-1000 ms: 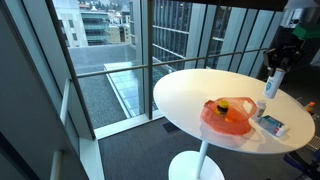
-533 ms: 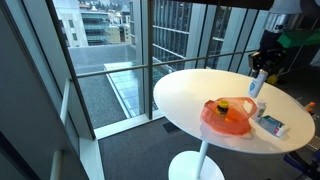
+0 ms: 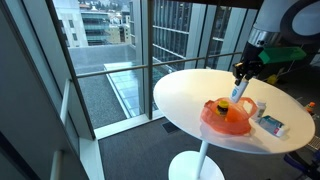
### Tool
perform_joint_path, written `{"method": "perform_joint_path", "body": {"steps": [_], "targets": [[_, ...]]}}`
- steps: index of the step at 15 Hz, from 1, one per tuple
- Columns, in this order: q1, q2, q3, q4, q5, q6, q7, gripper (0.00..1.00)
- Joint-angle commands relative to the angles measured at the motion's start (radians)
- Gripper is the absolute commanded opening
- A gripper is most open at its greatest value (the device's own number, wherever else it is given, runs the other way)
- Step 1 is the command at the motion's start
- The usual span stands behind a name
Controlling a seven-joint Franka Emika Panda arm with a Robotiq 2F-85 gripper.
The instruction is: Put the white bottle in the orange plastic bag.
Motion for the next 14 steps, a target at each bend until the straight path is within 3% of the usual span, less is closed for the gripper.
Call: {"method": "perform_joint_path", "body": {"steps": [1, 7, 14], "targets": [[0.019, 0.032, -0.018, 0.016, 0.017, 0.058, -0.003, 0.1], [0.029, 0.073, -0.023, 0.008, 0.113, 0.125, -0.034, 0.1], [0.057, 0.114, -0.027, 0.014, 0.132, 0.134, -0.027, 0.1]]}}
